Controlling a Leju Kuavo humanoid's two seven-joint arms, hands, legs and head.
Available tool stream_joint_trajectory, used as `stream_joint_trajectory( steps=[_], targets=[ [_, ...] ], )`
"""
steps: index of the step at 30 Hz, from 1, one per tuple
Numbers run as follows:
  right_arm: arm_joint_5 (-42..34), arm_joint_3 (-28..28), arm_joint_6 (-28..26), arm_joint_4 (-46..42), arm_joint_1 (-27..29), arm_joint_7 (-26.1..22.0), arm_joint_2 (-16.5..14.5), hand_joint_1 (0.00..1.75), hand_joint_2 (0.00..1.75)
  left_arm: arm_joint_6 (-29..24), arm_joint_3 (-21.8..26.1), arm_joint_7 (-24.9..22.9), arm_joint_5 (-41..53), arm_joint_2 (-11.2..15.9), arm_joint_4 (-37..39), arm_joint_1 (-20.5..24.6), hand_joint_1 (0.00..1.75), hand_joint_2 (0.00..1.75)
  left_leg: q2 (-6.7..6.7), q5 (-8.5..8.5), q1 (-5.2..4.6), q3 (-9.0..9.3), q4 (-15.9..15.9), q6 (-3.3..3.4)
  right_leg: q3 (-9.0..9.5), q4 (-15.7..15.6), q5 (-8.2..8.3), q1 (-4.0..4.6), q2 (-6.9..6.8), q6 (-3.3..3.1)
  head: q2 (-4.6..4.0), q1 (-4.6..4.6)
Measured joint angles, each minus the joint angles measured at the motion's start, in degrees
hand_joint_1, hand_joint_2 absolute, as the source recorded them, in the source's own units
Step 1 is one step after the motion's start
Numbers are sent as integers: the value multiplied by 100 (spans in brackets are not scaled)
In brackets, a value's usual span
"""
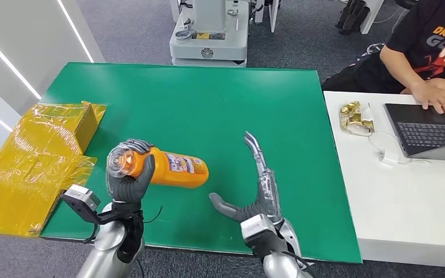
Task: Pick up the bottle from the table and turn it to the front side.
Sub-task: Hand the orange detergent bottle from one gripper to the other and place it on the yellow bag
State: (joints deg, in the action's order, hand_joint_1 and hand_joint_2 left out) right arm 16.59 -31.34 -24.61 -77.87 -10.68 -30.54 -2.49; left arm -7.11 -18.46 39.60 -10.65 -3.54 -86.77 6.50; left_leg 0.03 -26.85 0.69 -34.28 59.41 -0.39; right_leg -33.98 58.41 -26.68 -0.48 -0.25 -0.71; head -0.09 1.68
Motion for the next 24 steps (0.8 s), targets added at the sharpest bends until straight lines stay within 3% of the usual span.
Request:
stream_joint_trajectory(
  steps=[6,11,15,19,24],
  targets=[
    [-345,290,-349,-1000,890,-345,4,0,175,-573,394,0,606,475,-416,-228,175,175,3,-6,1,0,-3,-6,-2,0,-8,0,3,-3,0,0],
    [-368,410,-392,-1428,1241,-381,22,0,175,-676,574,-109,919,861,-521,-309,175,175,2,-6,2,1,-3,-9,1,1,-8,2,0,-4,0,-2],
    [-410,484,-364,-1652,1522,-398,52,0,175,-1011,820,-449,1773,1304,-642,-525,175,175,20,-7,3,5,-4,-10,-1,3,-5,2,20,-8,0,-1],
    [-398,510,-255,-1785,1678,-386,55,0,175,-1480,1405,-879,3190,1729,-886,-855,175,175,20,-8,8,5,-6,-13,-4,3,-10,7,21,-14,0,-1],
    [-397,530,-134,-1862,1719,-390,52,0,175,-1277,2062,-1541,4370,2163,-1054,-1121,175,175,17,-8,10,4,-7,-13,-4,3,-13,10,16,-13,0,-1]
  ],
)
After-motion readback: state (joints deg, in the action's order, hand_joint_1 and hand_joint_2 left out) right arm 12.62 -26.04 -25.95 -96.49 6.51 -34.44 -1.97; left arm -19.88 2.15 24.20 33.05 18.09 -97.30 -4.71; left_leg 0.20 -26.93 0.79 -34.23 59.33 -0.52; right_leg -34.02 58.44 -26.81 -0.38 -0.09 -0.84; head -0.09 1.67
